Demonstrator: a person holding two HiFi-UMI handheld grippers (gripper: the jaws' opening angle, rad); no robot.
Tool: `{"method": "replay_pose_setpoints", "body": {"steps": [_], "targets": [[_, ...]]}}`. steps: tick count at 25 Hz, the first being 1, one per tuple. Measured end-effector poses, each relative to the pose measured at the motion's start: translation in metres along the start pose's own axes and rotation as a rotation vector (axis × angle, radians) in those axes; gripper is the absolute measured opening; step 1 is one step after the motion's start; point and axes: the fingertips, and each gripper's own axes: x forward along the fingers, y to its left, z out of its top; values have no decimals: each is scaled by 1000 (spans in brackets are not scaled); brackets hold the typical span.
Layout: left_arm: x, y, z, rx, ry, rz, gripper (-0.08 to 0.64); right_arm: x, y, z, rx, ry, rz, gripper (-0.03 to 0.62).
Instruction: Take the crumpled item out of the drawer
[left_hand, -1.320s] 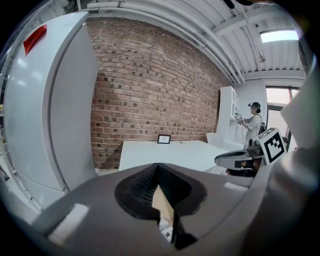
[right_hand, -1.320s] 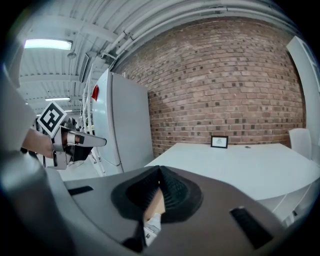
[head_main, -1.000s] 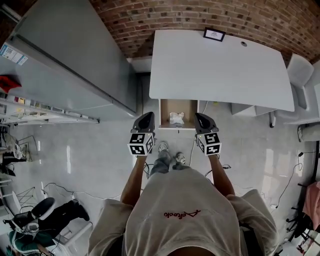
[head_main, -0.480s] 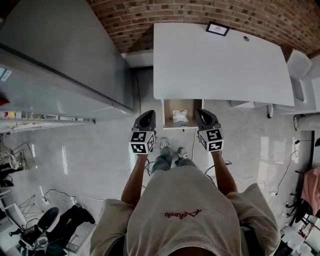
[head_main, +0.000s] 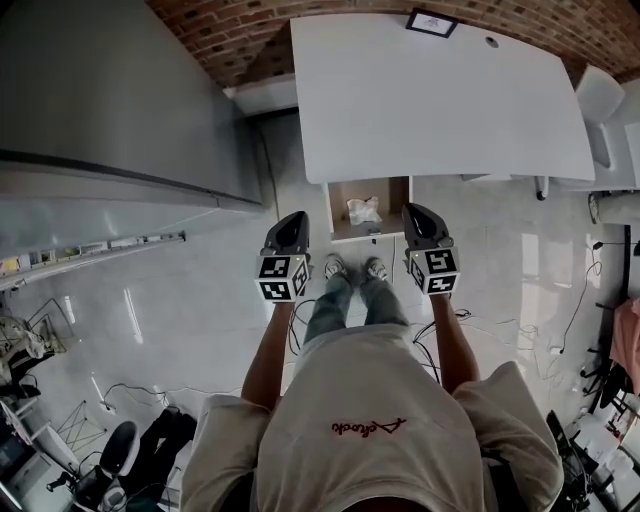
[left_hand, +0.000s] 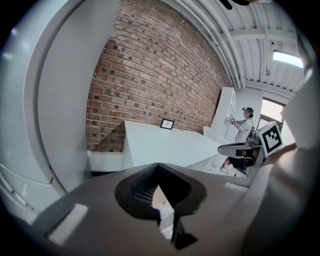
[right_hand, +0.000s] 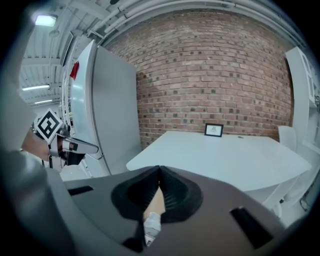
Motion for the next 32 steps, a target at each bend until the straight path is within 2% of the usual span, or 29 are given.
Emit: {"method": "replay_pose_setpoints", "body": {"steps": [5,13,18,23,32], "targets": [[4,3,-25,-8,38,25,9,3,-11,-23,5,17,-15,12],[20,-4,-68,-24,97,65,9,22,-30,-57,-7,71,28,12],[26,-11,-80,-36,114,95,9,26,-36,-69,11,83,72,12],[38,-17,-94,-53,131,101,9,32,-41,-91,17,111,98,12],[57,-16,-141,-84,188,101,9,50,-34,-147,51,183,130,12]]}}
